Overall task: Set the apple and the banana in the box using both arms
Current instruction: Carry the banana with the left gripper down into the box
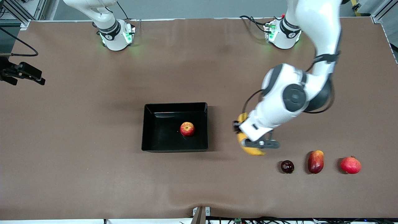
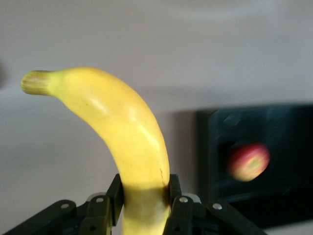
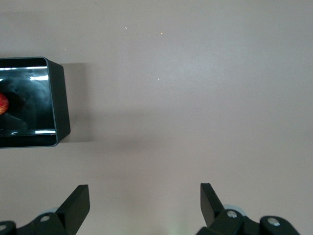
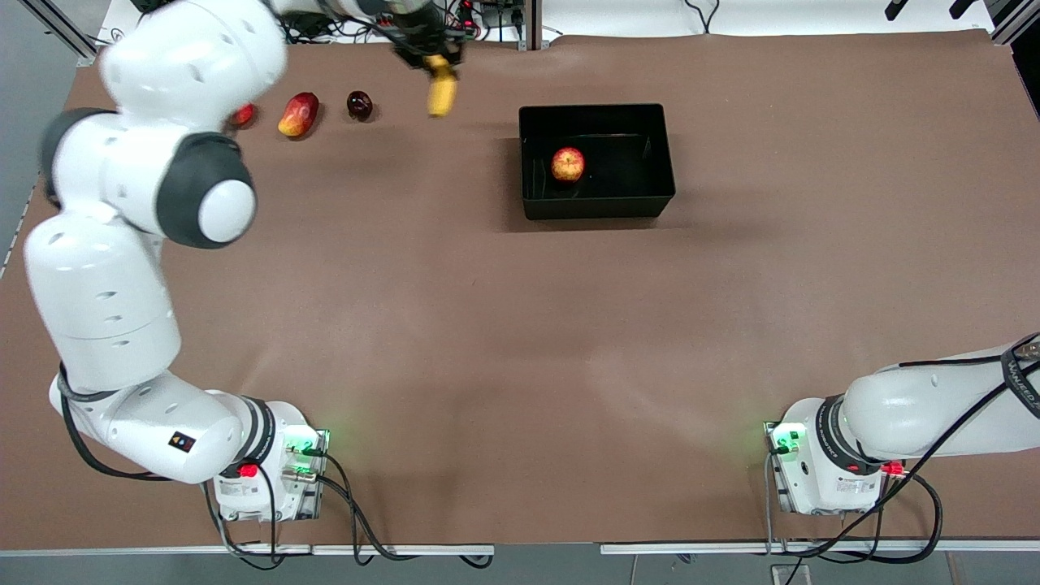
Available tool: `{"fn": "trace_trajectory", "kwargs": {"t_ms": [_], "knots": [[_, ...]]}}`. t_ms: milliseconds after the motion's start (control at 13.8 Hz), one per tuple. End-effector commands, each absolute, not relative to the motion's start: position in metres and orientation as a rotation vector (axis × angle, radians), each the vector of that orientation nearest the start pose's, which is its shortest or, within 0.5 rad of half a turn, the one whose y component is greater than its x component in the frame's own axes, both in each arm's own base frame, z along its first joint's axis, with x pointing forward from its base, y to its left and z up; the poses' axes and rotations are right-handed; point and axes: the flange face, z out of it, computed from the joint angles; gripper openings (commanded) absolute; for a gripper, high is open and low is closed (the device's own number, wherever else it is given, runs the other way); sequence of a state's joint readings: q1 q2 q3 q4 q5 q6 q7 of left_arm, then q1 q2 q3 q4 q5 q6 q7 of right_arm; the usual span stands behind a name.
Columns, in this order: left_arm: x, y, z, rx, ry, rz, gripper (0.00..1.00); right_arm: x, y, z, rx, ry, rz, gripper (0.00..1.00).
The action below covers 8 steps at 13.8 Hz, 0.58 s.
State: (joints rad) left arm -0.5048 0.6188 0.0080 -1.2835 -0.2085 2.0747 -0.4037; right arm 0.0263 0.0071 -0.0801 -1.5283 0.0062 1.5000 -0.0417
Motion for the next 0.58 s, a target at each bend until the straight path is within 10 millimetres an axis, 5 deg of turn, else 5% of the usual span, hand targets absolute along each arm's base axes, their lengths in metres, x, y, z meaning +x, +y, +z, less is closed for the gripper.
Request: {"fn": "trace_trajectory", "kwargs": {"t_ms": [0, 290, 508], "knots": [[0.646, -0.432, 0.394, -3.479, -0.175, -0.299, 0.00, 0.549, -0.027, 0.636, -3.142, 0.015, 0.046, 1.00], [0.614, -0.510, 0.379, -3.570, -0.405, -0.429, 0.00, 0.549, -0.028, 0.636, -3.142, 0.017, 0.046, 1.00], [0.584, -0.558, 0.338, -3.613, -0.478, -0.517, 0.00, 0.549, -0.028, 0.636, -3.142, 0.017, 0.046, 1.00]]}}
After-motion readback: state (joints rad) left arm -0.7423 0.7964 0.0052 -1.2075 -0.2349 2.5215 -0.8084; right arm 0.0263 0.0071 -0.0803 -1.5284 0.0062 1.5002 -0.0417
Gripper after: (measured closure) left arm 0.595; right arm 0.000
